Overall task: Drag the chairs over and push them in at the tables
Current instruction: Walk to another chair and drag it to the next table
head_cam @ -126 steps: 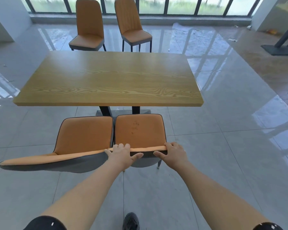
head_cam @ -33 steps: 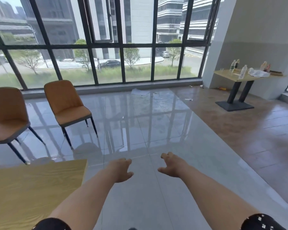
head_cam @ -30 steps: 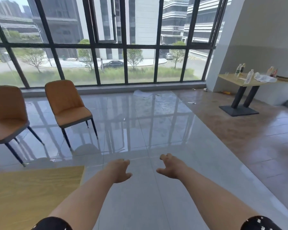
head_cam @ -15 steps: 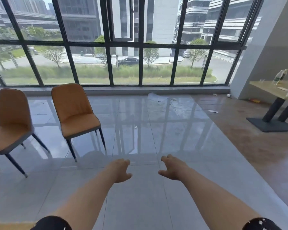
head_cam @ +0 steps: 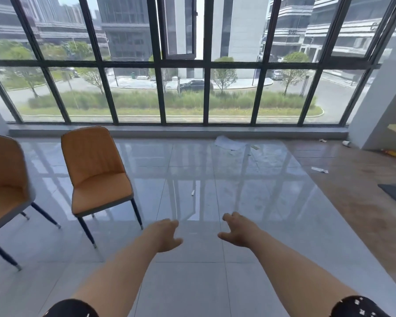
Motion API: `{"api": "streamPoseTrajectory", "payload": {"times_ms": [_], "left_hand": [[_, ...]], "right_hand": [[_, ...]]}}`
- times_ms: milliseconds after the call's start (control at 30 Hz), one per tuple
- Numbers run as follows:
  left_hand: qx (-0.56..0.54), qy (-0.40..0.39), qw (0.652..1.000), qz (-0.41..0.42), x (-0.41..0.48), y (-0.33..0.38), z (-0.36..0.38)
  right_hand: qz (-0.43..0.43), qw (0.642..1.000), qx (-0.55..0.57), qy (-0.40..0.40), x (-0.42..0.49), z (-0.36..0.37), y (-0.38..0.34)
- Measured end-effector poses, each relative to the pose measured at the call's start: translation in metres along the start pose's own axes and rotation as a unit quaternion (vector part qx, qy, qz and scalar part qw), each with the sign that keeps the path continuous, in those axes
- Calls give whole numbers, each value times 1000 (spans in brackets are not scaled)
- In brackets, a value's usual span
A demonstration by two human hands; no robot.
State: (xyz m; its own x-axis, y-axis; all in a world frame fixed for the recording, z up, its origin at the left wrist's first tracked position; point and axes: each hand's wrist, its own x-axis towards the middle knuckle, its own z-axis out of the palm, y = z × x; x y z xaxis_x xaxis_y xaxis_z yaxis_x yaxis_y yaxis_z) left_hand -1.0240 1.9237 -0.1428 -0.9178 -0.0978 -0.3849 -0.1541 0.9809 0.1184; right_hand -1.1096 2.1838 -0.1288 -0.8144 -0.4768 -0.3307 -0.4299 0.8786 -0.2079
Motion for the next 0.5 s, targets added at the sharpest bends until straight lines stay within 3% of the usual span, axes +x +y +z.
{"api": "streamPoseTrajectory", "payload": {"times_ms": [200,500], "left_hand": [[-11,11,1000,-10,91,16,-47],[-33,9,998,-44,202,-9,-97]], "right_hand": [[-22,1000,-15,3,99,-57,40],[-76,997,-24,-9,240,-99,37]]}}
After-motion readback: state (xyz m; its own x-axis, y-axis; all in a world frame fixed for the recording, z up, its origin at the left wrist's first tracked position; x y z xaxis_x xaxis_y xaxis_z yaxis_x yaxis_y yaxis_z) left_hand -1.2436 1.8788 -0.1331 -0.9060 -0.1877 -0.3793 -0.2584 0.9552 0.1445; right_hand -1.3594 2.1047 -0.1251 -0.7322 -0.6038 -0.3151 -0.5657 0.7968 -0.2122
